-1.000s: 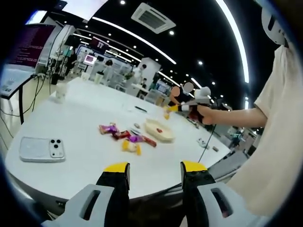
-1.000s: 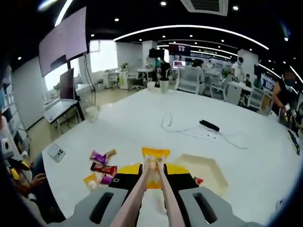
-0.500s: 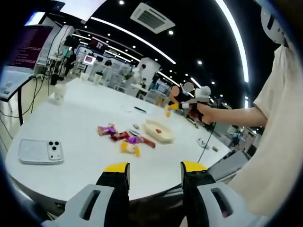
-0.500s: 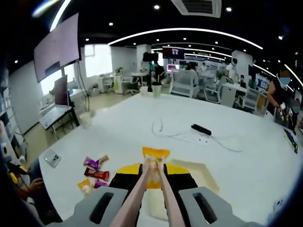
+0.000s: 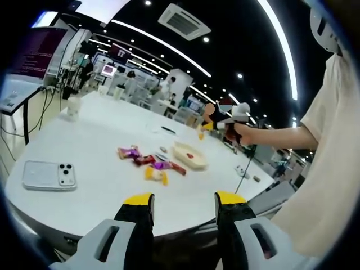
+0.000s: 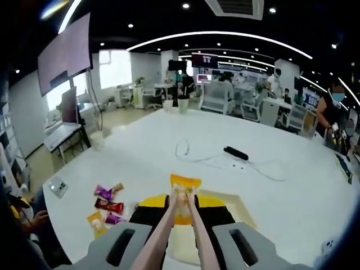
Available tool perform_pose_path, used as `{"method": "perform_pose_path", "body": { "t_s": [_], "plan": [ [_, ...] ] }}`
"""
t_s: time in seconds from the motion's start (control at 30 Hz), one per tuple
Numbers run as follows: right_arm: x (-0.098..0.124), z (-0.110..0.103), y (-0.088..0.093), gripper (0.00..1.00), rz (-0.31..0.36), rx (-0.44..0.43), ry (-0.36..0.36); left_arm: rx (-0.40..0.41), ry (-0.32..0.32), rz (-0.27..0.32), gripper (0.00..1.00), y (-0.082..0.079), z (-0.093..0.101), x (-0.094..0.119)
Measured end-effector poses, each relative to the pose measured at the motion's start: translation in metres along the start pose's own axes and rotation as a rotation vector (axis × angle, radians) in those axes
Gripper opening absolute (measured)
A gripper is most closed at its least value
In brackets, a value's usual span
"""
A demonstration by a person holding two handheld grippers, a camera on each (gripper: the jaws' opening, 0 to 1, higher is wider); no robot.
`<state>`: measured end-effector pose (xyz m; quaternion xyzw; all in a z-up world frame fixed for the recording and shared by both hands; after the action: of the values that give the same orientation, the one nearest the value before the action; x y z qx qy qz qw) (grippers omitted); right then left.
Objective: Place the target food into the container with the food tongs after gripping and lifting it, then release it inside without dropping or visibly crushing the food.
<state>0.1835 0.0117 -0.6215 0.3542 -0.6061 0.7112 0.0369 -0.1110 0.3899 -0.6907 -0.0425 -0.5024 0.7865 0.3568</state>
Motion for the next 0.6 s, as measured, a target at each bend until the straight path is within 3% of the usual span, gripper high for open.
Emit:
{"method": "perform_pose_path", "body": {
  "t_s": [0.6],
  "plan": [
    [-0.003, 0.012, -0.002, 0.18, -0.025, 0.019, 0.031, -0.007, 0.013, 0.004, 0.42, -0.003, -0.006, -0.005]
  ]
}}
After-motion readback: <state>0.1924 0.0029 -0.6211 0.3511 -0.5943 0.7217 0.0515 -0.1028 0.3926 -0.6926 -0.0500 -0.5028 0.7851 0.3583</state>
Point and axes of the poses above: the point that each gripper's makers call its tool centre point, and the gripper's own axes: x roughly backward along the fingers, z roughly to its right, y roughly out of its underside, the point moved 10 cm from there along x, roughly backward along the fingers, and after that the axes turned 3 degrees about -z, right-handed, at the moved point
